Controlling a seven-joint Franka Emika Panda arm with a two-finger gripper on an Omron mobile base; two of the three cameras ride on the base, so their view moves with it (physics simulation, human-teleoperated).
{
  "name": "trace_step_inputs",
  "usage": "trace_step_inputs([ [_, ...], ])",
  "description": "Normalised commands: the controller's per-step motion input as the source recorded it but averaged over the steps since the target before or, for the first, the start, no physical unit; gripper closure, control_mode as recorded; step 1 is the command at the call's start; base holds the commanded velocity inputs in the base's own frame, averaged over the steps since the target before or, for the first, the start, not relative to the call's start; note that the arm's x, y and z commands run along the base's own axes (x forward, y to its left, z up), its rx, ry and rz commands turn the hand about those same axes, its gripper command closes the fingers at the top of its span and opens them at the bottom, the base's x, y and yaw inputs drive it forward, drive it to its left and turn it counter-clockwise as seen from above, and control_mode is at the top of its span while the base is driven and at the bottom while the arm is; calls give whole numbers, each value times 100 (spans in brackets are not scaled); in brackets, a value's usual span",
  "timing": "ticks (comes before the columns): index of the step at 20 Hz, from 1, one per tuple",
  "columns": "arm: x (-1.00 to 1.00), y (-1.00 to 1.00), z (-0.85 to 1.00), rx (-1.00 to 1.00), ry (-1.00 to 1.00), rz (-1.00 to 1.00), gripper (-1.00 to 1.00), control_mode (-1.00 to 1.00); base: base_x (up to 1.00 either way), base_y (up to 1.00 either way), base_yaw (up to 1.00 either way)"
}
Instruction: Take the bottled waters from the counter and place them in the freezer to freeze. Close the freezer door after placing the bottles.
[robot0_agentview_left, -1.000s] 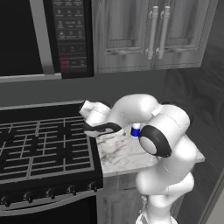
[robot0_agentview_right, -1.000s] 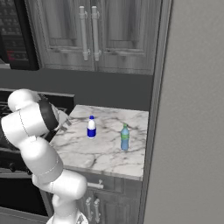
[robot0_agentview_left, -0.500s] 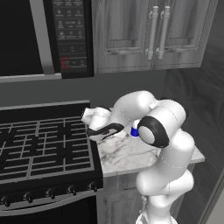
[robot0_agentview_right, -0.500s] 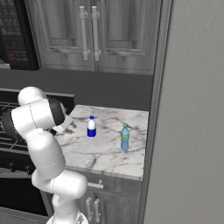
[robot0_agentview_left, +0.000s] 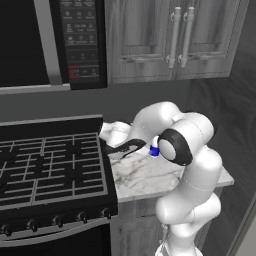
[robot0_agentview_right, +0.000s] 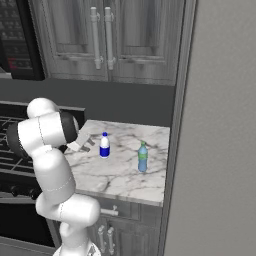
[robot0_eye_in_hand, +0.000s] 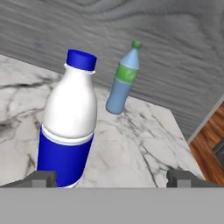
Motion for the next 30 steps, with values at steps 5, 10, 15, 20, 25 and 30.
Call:
trace_step_inputs([
  [5, 15, -29, 0, 0, -2, 0, -100, -100, 0, 0, 0],
  [10, 28, -21, 0, 0, 0, 0, -100, -100, 0, 0, 0],
  [15, 23, -5, 0, 0, 0, 0, -100, -100, 0, 0, 0],
  [20, 19, 0, 0, 0, 0, 0, -100, -100, 0, 0, 0],
  [25, 16, -3, -1, -1, 0, 0, -100, -100, 0, 0, 0],
  [30, 1, -11, -10, -6, -1, 0, -100, -100, 0, 0, 0],
])
